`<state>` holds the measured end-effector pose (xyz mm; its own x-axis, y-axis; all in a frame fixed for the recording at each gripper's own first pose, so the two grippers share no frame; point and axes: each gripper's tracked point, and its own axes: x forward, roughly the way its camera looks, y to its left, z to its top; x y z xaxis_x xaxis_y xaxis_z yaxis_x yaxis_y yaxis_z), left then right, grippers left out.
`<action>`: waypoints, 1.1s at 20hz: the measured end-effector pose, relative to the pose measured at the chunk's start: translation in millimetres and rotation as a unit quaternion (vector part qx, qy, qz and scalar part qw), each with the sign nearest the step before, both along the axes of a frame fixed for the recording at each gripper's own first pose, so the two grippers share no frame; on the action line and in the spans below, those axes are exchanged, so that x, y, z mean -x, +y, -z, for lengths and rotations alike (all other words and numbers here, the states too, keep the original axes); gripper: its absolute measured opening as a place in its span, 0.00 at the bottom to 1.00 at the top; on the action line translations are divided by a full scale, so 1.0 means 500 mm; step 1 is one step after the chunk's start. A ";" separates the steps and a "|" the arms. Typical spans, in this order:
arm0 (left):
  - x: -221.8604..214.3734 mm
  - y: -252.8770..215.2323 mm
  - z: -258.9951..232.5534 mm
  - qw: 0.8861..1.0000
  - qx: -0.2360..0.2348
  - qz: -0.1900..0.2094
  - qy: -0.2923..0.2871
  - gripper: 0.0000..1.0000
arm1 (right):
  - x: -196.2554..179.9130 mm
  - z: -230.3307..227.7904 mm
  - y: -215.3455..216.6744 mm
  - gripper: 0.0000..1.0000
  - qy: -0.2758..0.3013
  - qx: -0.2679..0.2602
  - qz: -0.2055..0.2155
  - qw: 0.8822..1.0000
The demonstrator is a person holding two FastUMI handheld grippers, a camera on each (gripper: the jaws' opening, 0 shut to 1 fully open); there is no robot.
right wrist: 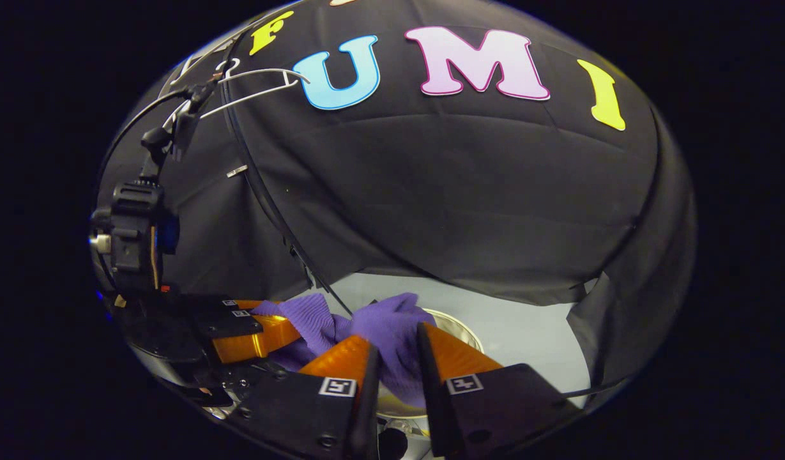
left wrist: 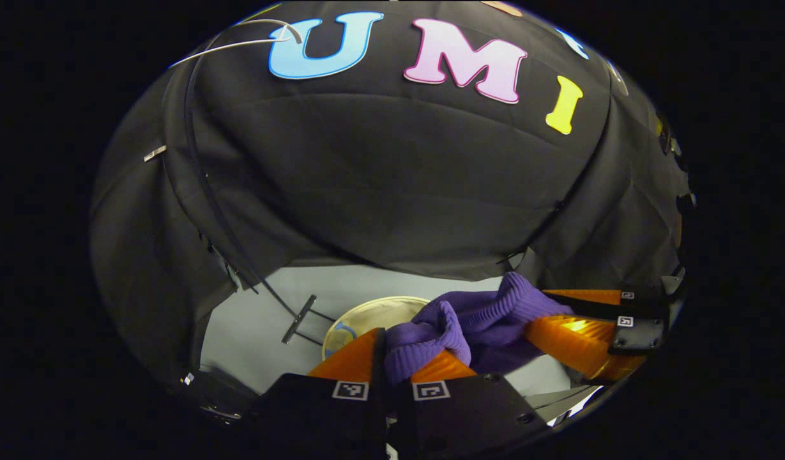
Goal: Grasp the clothes on the hanger with both hands and then place them into the laundry hamper below.
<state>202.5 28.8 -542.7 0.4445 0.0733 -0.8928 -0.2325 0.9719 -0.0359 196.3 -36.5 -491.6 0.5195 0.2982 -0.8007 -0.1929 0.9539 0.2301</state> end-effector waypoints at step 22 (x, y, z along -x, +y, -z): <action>0.052 0.008 -0.205 0.993 -0.022 0.036 -0.113 0.95 | 0.030 -0.168 -0.054 0.99 -0.113 0.073 0.039 0.990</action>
